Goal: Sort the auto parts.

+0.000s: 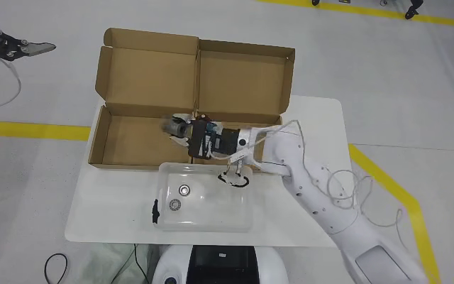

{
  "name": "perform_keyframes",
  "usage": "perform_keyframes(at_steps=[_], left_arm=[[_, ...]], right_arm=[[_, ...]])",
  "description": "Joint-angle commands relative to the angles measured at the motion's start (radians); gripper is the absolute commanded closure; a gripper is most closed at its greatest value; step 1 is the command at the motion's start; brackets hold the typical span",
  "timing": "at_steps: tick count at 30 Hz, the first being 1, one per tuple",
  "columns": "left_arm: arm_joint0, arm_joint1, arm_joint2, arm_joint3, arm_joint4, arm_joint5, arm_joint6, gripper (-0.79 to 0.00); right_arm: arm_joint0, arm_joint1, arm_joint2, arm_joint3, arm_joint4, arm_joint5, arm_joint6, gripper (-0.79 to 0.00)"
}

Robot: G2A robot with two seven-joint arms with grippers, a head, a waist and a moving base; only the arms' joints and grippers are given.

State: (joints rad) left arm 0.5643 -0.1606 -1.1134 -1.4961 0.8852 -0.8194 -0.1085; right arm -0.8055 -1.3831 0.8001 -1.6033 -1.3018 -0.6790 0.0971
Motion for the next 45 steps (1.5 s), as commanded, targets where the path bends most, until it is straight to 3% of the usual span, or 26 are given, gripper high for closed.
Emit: perform_keyframes(at_steps=[1, 15, 29, 45], left_arm=[[0.000, 0.000, 0.000, 0.000, 0.000, 0.000, 0.000, -0.785], [0.000, 0.000, 0.000, 0.000, 0.000, 0.000, 0.000, -0.785], [0.000, 0.000, 0.000, 0.000, 0.000, 0.000, 0.000, -0.785], [0.000, 0.000, 0.000, 0.000, 0.000, 0.000, 0.000, -0.785]], right_arm=[[0.012, -0.002, 0.006, -0.012, -0.005, 0.007, -0.012, 0.000], [0.023, 0.004, 0.096, -0.121, -0.050, 0.054, -0.073, 0.000], [-0.035, 0.016, 0.152, -0.292, -0.118, 0.106, -0.013, 0.000], [-0.146, 0.032, 0.195, -0.290, -0.162, 0.122, -0.007, 0.000]])
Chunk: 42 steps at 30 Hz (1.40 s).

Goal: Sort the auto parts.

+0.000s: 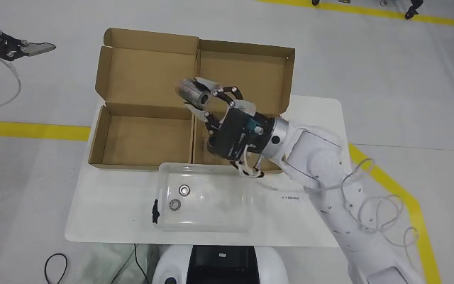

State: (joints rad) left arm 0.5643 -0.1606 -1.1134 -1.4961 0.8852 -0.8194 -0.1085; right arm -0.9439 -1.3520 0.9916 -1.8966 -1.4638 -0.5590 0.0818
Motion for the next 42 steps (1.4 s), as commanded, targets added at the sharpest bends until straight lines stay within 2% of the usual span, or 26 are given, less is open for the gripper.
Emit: perform_keyframes(at_steps=[1, 6, 12, 29, 42], left_arm=[[0.000, 0.000, 0.000, 0.000, 0.000, 0.000, 0.000, -0.785], [0.000, 0.000, 0.000, 0.000, 0.000, 0.000, 0.000, -0.785], [0.000, 0.000, 0.000, 0.000, 0.000, 0.000, 0.000, -0.785], [0.000, 0.000, 0.000, 0.000, 0.000, 0.000, 0.000, -0.785], [0.000, 0.000, 0.000, 0.000, 0.000, 0.000, 0.000, -0.785]], right_arm=[[-0.017, 0.003, 0.008, 0.007, 0.000, 0.004, 0.017, 0.000], [-0.053, 0.008, 0.020, 0.048, 0.020, -0.004, 0.029, 0.000], [-0.068, 0.007, -0.004, 0.099, 0.007, 0.013, 0.102, 0.000], [-0.033, -0.010, -0.056, 0.252, 0.115, 0.080, 0.530, 0.000], [-0.033, -0.020, -0.086, 0.329, 0.187, 0.141, 0.673, 0.000]])
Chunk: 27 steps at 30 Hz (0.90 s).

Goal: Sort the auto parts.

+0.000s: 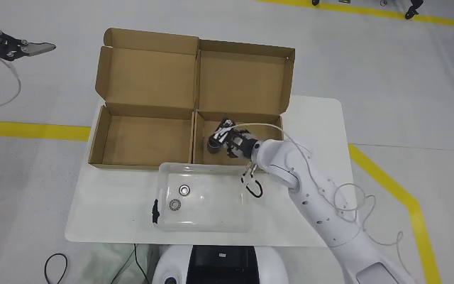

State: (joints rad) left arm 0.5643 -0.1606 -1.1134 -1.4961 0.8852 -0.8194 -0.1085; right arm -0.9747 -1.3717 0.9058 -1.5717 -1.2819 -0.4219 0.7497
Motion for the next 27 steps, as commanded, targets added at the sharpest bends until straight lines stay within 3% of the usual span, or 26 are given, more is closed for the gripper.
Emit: perform_keyframes(at_steps=[1, 14, 27], left_arm=[[0.000, 0.000, 0.000, 0.000, 0.000, 0.000, 0.000, -0.785], [0.000, 0.000, 0.000, 0.000, 0.000, 0.000, 0.000, -0.785], [0.000, 0.000, 0.000, 0.000, 0.000, 0.000, 0.000, -0.785]], right_arm=[[-0.005, 0.000, 0.001, 0.009, 0.007, 0.009, 0.013, 0.000], [0.038, -0.016, -0.037, 0.097, 0.059, 0.071, 0.166, 0.000], [0.147, -0.056, -0.113, 0.274, 0.100, 0.107, 0.188, 0.000]])
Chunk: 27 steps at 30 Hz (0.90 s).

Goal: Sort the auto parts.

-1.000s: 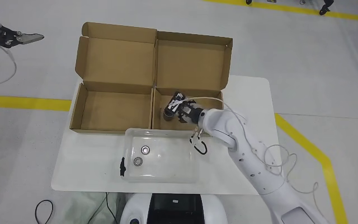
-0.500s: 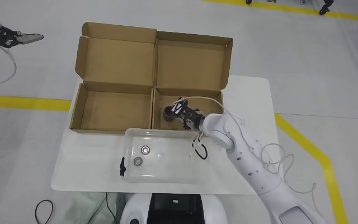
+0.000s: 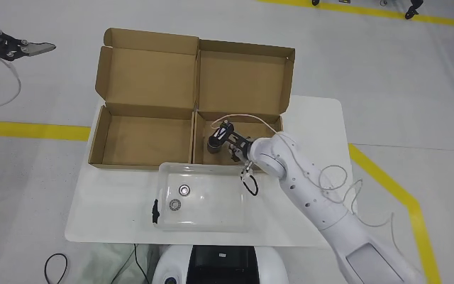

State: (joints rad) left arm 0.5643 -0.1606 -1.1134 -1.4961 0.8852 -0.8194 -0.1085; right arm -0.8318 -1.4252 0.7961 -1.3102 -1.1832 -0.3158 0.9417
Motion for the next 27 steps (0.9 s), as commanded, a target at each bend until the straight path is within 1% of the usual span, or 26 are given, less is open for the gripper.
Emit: perform_keyframes(at_steps=[1, 6, 7, 9, 12, 17, 20, 22, 27], left_arm=[[0.000, 0.000, 0.000, 0.000, 0.000, 0.000, 0.000, -0.785], [0.000, 0.000, 0.000, 0.000, 0.000, 0.000, 0.000, -0.785], [0.000, 0.000, 0.000, 0.000, 0.000, 0.000, 0.000, -0.785], [0.000, 0.000, 0.000, 0.000, 0.000, 0.000, 0.000, -0.785], [0.000, 0.000, 0.000, 0.000, 0.000, 0.000, 0.000, -0.785], [0.000, 0.000, 0.000, 0.000, 0.000, 0.000, 0.000, -0.785], [0.000, 0.000, 0.000, 0.000, 0.000, 0.000, 0.000, -0.785], [0.000, 0.000, 0.000, 0.000, 0.000, 0.000, 0.000, -0.785], [0.000, 0.000, 0.000, 0.000, 0.000, 0.000, 0.000, -0.785]], right_arm=[[0.010, -0.004, -0.007, 0.026, 0.003, 0.000, -0.010, 0.000], [0.029, -0.015, -0.022, 0.083, 0.009, 0.001, -0.044, -0.003], [0.032, -0.017, -0.024, 0.090, 0.009, 0.001, -0.048, -0.055], [0.037, -0.020, -0.026, 0.103, 0.010, 0.002, -0.053, -0.200], [0.045, -0.023, -0.028, 0.114, 0.008, 0.002, -0.059, -0.345], [0.056, -0.025, -0.028, 0.115, -0.005, -0.002, -0.064, -0.443], [0.058, -0.025, -0.026, 0.098, -0.014, -0.005, -0.070, -0.449], [0.056, -0.024, -0.021, 0.077, -0.024, -0.008, -0.070, -0.434], [0.033, -0.012, 0.001, -0.037, -0.061, -0.015, -0.056, -0.437]])
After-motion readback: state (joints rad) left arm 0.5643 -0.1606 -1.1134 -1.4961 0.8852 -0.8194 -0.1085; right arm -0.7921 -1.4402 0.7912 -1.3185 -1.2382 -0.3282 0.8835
